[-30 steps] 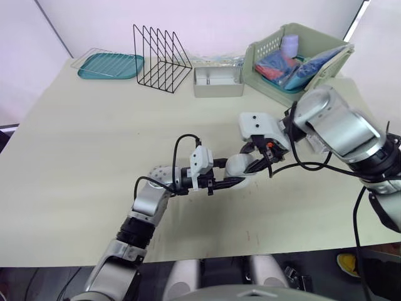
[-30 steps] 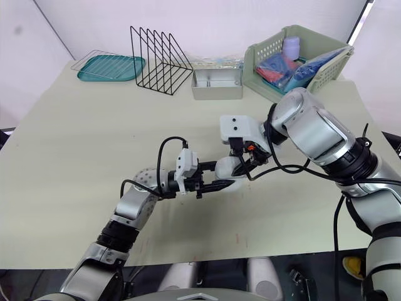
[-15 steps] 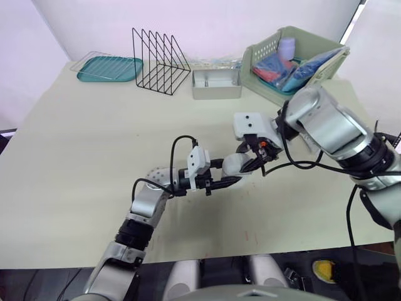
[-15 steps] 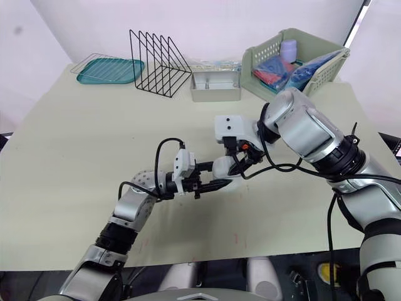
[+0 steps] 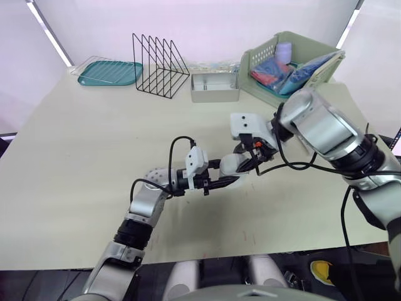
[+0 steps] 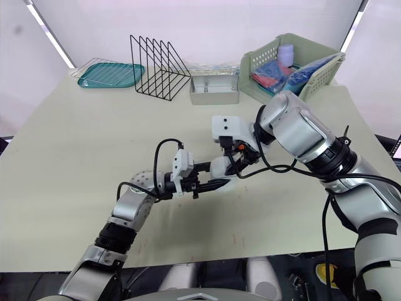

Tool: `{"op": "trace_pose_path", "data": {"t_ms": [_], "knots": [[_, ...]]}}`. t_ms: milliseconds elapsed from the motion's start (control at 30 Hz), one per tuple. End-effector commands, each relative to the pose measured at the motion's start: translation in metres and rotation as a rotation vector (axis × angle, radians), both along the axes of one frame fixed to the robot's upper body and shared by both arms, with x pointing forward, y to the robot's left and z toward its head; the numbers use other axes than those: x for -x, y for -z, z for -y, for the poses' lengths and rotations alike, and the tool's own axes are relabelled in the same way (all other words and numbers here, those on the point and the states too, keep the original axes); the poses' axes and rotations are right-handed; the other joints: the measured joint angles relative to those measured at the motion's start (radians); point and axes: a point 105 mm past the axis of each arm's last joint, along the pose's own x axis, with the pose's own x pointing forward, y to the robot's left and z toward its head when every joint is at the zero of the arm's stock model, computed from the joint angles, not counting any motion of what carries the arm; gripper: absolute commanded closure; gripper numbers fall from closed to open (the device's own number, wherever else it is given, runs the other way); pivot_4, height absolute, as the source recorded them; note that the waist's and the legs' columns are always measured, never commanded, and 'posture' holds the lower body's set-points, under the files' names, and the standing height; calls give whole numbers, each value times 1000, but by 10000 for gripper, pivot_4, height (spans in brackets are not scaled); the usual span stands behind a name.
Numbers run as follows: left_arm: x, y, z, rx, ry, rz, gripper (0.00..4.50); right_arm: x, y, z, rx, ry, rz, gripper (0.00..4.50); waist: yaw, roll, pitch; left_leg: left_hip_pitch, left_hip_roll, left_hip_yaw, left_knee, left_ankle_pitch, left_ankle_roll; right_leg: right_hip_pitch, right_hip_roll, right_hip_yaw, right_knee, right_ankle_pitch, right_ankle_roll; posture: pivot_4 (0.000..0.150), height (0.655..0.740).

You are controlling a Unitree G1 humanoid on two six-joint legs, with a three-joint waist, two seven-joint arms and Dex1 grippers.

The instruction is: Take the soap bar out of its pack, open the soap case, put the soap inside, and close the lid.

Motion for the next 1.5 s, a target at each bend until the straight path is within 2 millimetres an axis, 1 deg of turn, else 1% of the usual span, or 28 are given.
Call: {"op": "trace_pose_path", "data": {"t_ms": [33, 233, 333, 433, 600, 833, 967, 1167, 1267, 1500], "knots": [[13, -24, 22, 27, 116, 142, 25838, -4, 46, 6, 103, 81, -99, 26983, 0, 0, 0, 0, 0, 0, 0, 0, 0, 0, 1, 0, 0, 0, 0, 1500, 7400], [13, -22, 20, 18, 114, 149, 25838, 0, 47, 4, 83, 46, -143, 26983, 0, 0, 0, 0, 1, 0, 0, 0, 0, 0, 1, 0, 0, 0, -1, 1500, 7400], [13, -22, 20, 19, 112, 149, 25838, -6, 53, 7, 107, 38, -75, 26983, 0, 0, 0, 0, 1, 0, 0, 0, 0, 0, 1, 0, 0, 0, -1, 1500, 7400], [12, -22, 19, 20, 108, 146, 25838, -9, 56, 6, 110, 38, -44, 26983, 0, 0, -1, 0, 1, 0, -1, 0, 0, 0, 2, 0, -1, 0, -1, 1500, 7400], [10, -21, 17, 17, 96, 137, 25838, -10, 49, 0, 61, 34, -16, 26983, -1, 0, -1, 1, 3, 0, -1, 0, 0, 0, 3, 0, -1, -1, -1, 1500, 7400], [8, -22, 13, 13, 84, 137, 25838, -11, 40, -1, 3, 20, 43, 26983, -2, 0, -1, 1, 7, 0, -2, 0, -1, 0, 6, 0, -1, -3, -5, 1500, 7400], [8, -22, 12, 8, 83, 141, 25838, -6, 31, -5, -55, 2, 48, 26983, -3, 0, -1, 1, 7, 0, -2, 0, -1, 0, 7, 0, -1, -3, -5, 1500, 7400], [8, -22, 12, 3, 88, 145, 25838, -4, 20, -4, -77, -1, 68, 26983, -3, 2, 1, 0, 8, 0, -3, 0, -1, -2, 7, 0, -2, -3, -6, 1500, 7400], [9, -22, 12, 0, 94, 146, 25838, -4, 20, -3, -77, 6, 64, 26983, -2, 2, 1, -4, 8, 0, -3, 0, -1, -7, 7, 0, -2, -2, -6, 1500, 7400], [8, -22, 13, -2, 100, 149, 25838, -7, 23, -1, -66, 14, 71, 26983, -1, 2, 1, -5, 8, 0, -3, 0, -1, -7, 7, 0, -2, -3, -6, 1500, 7400]]}}
